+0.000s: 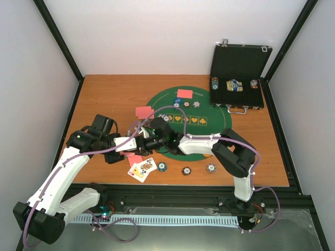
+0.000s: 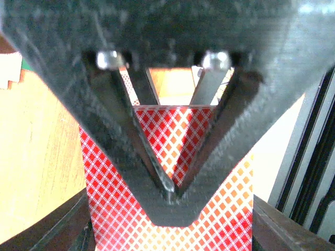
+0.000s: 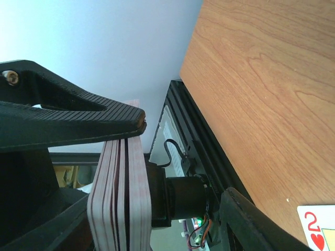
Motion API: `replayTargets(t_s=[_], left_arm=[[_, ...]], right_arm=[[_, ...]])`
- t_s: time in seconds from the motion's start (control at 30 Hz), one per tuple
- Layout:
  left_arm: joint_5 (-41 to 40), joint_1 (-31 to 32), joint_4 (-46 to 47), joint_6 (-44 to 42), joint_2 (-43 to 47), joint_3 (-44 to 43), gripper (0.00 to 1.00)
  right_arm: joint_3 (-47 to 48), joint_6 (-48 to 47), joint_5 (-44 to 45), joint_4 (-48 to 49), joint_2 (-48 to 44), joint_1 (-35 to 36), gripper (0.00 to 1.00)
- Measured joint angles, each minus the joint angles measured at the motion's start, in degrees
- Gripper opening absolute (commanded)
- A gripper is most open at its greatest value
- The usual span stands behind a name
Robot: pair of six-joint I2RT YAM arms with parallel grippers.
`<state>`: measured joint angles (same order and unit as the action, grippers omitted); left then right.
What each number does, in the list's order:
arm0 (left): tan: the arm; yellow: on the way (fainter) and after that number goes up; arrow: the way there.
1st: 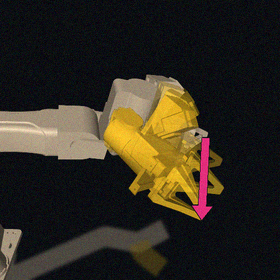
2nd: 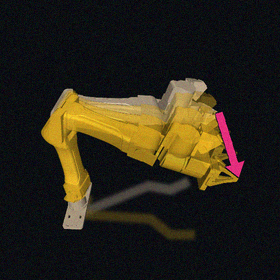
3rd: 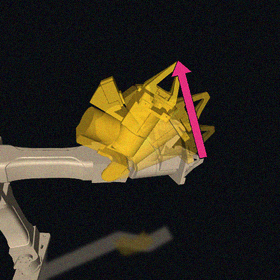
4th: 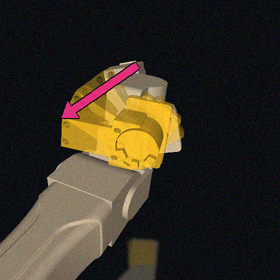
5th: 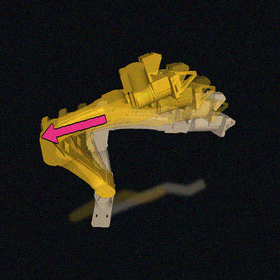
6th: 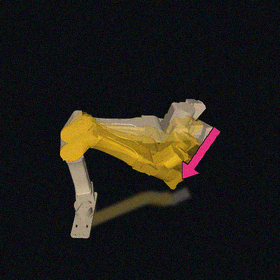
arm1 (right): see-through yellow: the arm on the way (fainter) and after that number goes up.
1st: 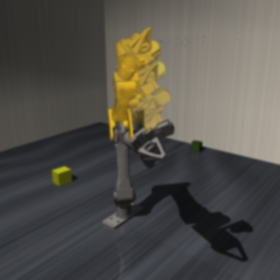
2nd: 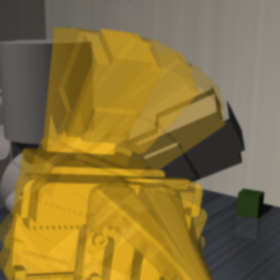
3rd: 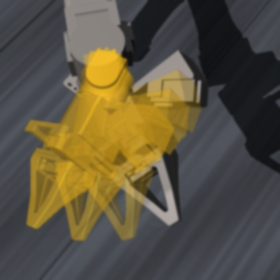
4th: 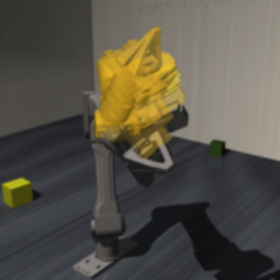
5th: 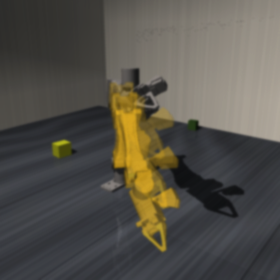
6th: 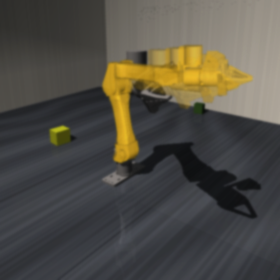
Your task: Distribute texas hold em gaming equipment
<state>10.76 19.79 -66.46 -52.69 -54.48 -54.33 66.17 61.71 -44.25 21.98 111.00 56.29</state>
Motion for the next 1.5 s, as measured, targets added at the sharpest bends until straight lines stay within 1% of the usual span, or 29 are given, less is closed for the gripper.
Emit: replayTargets(t_s=[0.4, 0.57, 0.77, 0.93, 1.1, 1.17, 1.3, 1.33, 1.47, 1.5], left_arm=[[1.07, 0.00, -0.07, -0.02, -0.04, -0.70, 0.29], [1.05, 0.00, -0.04, -0.02, -0.04, -0.70, 0.29], [0.85, 0.00, -0.09, -0.02, -0.04, -0.70, 0.29], [0.39, 0.00, -0.33, -0.04, -0.04, -0.70, 0.29], [0.37, 0.00, -0.35, -0.04, -0.04, -0.70, 0.29], [0.33, -0.02, -0.46, -0.04, -0.04, -0.70, 0.29], [0.07, 0.00, -0.46, -0.07, -0.04, -0.70, 0.29], [-0.02, -0.02, -0.48, -0.09, -0.04, -0.70, 0.29], [-0.20, 0.00, -0.39, -0.24, 0.02, -0.68, 0.29], [-0.22, 0.00, -0.42, -0.26, 0.04, -0.68, 0.29]], right_arm=[[-3.76, -0.26, -0.11, 1.14, -3.56, -1.57, 0.50], [-4.59, -0.90, -0.07, 0.63, -4.72, -2.14, 0.44], [-5.95, -1.73, -0.11, -0.31, -6.40, -3.15, 0.44], [-7.41, -2.38, -0.04, -1.16, -8.02, -4.13, 0.47], [-7.39, -2.75, 0.35, -2.54, -8.57, -4.13, 0.47], [-7.04, -2.93, 0.35, -3.26, -8.57, -4.07, 0.43], [-5.81, -4.44, 0.57, -5.49, -8.90, -3.96, 0.22], [-5.55, -4.63, 0.63, -6.21, -9.31, -3.89, 0.18], [-5.42, -5.55, 1.18, -8.37, -11.28, -3.87, 0.05], [-5.42, -5.66, 1.31, -8.68, -11.56, -3.87, 0.03]])
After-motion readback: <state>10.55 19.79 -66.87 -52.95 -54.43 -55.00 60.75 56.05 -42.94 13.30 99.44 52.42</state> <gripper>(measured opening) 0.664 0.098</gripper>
